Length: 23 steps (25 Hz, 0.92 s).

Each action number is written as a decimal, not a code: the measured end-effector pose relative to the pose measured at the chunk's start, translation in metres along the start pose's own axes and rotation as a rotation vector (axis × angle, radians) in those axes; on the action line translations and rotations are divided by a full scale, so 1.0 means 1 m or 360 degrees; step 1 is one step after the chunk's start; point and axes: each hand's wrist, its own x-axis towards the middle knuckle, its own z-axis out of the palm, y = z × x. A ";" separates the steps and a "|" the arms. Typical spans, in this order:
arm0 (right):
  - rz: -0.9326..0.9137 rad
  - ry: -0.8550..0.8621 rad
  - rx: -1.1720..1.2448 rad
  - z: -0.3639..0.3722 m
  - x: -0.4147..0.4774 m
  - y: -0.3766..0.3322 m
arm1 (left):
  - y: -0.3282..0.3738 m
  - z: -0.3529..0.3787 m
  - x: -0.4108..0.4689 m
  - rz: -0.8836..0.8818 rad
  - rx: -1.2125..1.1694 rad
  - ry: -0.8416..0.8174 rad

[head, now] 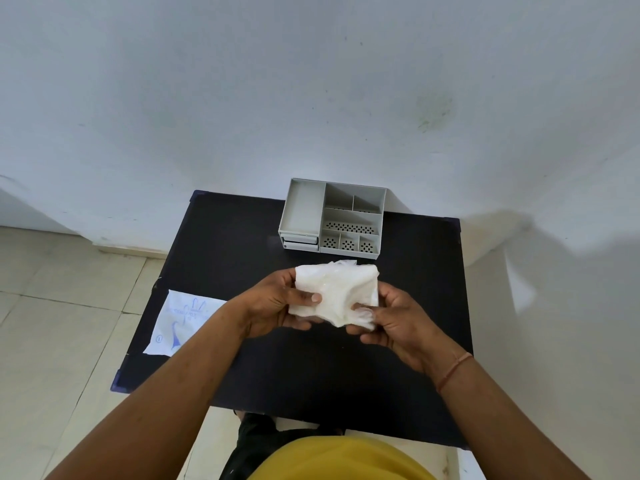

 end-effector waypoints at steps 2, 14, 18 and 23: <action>-0.0012 -0.0041 -0.0059 0.002 -0.001 -0.003 | -0.001 -0.005 0.000 0.0017 0.0055 0.0060; 0.0008 0.0268 0.0374 0.044 0.041 0.000 | 0.018 -0.059 0.000 -0.0056 0.0014 -0.0062; 0.0006 0.0329 0.0352 0.066 0.044 0.008 | 0.028 -0.070 0.013 0.0132 0.0252 0.0252; -0.0034 0.0273 0.0256 0.095 0.046 0.016 | 0.039 -0.081 0.019 0.0192 0.0379 0.0290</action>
